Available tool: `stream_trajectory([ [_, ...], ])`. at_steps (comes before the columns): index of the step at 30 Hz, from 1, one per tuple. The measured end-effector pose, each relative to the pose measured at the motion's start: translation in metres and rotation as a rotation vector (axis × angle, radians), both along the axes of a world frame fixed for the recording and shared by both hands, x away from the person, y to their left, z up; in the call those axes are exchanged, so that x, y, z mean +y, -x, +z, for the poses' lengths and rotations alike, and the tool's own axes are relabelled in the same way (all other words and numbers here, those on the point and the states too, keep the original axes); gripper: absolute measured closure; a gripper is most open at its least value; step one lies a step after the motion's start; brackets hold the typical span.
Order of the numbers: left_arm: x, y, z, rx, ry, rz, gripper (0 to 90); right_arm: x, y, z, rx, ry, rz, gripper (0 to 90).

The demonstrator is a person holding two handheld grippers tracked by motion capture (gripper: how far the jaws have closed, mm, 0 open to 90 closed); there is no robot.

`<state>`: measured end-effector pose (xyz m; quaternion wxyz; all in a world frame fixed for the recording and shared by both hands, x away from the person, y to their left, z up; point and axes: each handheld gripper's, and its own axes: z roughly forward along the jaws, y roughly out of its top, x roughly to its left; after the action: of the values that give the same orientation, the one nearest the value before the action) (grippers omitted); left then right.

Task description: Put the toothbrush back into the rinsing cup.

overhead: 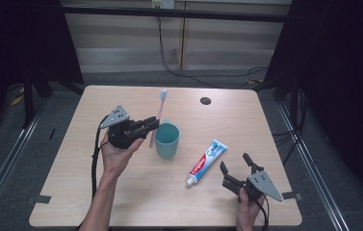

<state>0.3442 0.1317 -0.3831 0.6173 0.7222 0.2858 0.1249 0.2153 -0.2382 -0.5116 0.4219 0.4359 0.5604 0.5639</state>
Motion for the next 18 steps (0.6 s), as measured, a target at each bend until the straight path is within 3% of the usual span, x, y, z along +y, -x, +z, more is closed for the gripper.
stream_trajectory([
  [2, -0.002, -0.001, 0.000, -0.005, -0.003, 0.002, 78.7, 0.000, 0.000, 0.000, 0.000, 0.001, -0.002, 12.9],
  [6, -0.006, -0.005, 0.004, -0.006, 0.066, -0.010, 78.7, 0.000, 0.000, 0.000, 0.000, 0.000, 0.000, 12.9],
  [11, -0.018, -0.006, 0.011, -0.045, 0.004, -0.012, 78.7, 0.000, 0.000, 0.000, 0.000, 0.001, 0.000, 12.9],
  [18, -0.026, -0.013, 0.011, -0.046, -0.013, -0.027, 78.7, 0.000, 0.000, 0.000, 0.001, 0.000, 0.000, 12.9],
])
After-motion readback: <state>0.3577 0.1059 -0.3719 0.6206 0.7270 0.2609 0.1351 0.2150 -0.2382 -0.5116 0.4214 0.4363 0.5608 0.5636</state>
